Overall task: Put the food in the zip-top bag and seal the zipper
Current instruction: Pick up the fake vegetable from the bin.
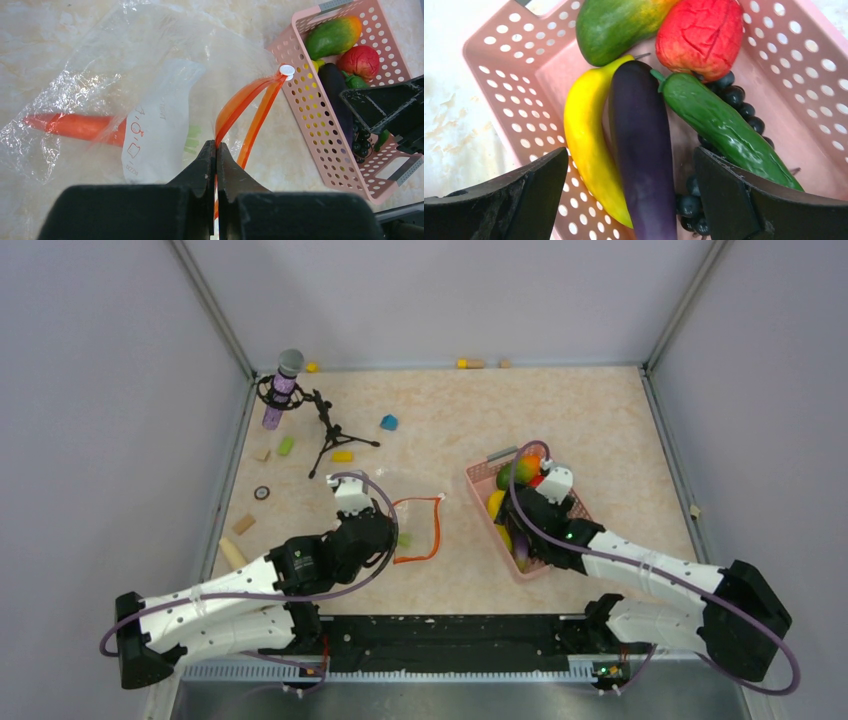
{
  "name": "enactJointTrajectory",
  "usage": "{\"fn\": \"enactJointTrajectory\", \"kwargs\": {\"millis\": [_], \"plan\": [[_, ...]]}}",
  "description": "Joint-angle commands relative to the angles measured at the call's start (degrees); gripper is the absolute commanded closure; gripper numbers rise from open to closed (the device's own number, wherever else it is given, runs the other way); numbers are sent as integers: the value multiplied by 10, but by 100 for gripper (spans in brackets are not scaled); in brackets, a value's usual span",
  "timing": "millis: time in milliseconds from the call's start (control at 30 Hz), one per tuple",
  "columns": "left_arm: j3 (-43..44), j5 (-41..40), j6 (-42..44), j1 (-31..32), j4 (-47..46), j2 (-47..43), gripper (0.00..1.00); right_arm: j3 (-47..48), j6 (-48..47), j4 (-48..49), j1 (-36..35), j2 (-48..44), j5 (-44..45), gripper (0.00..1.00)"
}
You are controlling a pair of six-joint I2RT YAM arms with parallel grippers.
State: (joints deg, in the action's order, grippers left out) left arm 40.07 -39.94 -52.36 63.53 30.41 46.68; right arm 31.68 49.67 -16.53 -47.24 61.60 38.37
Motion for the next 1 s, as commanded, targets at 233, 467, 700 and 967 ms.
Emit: {"fn": "enactJointTrajectory", "kwargs": {"millis": [233,467,700,967], "plan": [[19,-12,6,-1,-17,3,100,61,-41,40,35,83,-41,16],[20,-11,6,-2,-18,8,100,86,-44,36,53,144,-47,28],[22,-10,8,-2,-19,15,100,101,-46,33,66,190,-55,34],[22,-10,11,-1,-23,20,100,104,-44,34,69,220,-51,47]]}}
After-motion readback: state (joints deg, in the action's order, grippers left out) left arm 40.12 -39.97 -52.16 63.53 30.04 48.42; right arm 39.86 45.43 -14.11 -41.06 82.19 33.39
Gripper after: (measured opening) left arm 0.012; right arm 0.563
